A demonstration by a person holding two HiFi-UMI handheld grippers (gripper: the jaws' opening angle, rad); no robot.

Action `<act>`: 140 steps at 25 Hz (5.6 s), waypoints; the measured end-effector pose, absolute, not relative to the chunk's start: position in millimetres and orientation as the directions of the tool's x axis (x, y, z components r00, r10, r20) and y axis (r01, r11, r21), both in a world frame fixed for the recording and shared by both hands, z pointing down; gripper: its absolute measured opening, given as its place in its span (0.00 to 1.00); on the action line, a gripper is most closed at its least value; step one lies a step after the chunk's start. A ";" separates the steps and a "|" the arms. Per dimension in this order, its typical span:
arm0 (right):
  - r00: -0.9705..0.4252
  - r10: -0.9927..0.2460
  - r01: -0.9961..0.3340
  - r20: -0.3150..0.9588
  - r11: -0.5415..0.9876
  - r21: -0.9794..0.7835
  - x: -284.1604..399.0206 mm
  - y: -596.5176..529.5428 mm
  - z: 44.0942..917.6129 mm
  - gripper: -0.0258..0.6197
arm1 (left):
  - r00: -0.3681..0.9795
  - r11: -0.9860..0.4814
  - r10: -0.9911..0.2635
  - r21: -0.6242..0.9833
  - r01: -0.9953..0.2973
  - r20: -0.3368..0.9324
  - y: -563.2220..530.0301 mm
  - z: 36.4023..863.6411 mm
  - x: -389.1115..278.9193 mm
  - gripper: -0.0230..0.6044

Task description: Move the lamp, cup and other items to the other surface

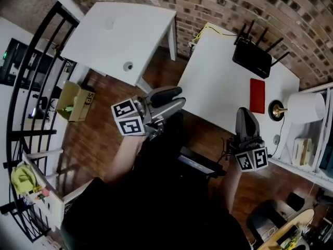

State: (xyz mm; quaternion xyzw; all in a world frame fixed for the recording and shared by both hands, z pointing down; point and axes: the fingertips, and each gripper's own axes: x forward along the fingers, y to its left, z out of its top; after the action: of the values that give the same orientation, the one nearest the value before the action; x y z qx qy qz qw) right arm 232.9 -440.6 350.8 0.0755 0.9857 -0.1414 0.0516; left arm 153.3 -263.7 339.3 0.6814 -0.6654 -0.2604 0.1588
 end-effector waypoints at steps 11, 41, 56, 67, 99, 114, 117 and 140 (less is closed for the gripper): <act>-0.905 0.403 0.425 -0.136 0.864 -0.271 180.3 -352.4 346.6 0.06 | -0.286 0.162 -0.947 0.553 -0.818 -0.144 -165.1 335.2 149.3 0.29; -0.703 0.711 0.705 -0.016 0.695 -0.143 -50.8 67.6 333.6 0.06 | -0.604 0.376 -0.755 0.587 -0.717 -0.254 254.0 337.9 -9.9 0.29; -0.580 0.814 0.803 -0.007 0.571 -0.174 -112.9 203.6 346.3 0.06 | -0.700 0.460 -0.671 0.603 -0.651 -0.244 365.1 346.6 -47.0 0.29; -0.474 0.877 0.846 -0.074 0.431 -0.312 -220.0 240.7 344.4 0.06 | -0.732 0.493 -0.644 0.612 -0.618 -0.221 378.0 340.0 -145.4 0.29; -0.597 0.784 0.619 -0.173 0.313 -0.720 -430.1 204.1 370.7 0.06 | -0.554 0.364 -0.820 0.615 -0.699 -0.145 331.3 340.6 -376.1 0.29; -0.822 0.567 0.387 -0.050 0.492 -0.780 -494.8 293.7 393.9 0.06 | -0.294 0.065 -0.932 0.700 -0.711 -0.213 428.2 356.6 -488.3 0.28; -0.852 0.523 0.347 -0.026 0.527 -0.776 -489.2 300.8 399.3 0.06 | -0.242 0.013 -0.944 0.707 -0.707 -0.226 434.2 361.4 -493.2 0.28; -0.930 0.338 0.122 0.144 0.653 -0.747 -517.6 233.1 483.0 0.21 | -0.138 -0.034 -0.978 0.767 -0.640 -0.159 394.6 398.3 -521.4 0.28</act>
State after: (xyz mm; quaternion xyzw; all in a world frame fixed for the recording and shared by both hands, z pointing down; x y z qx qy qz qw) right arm -517.6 233.1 483.0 0.1280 0.8988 -0.3963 -0.1367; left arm -521.4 394.6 398.3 0.6160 -0.6566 -0.3712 0.2273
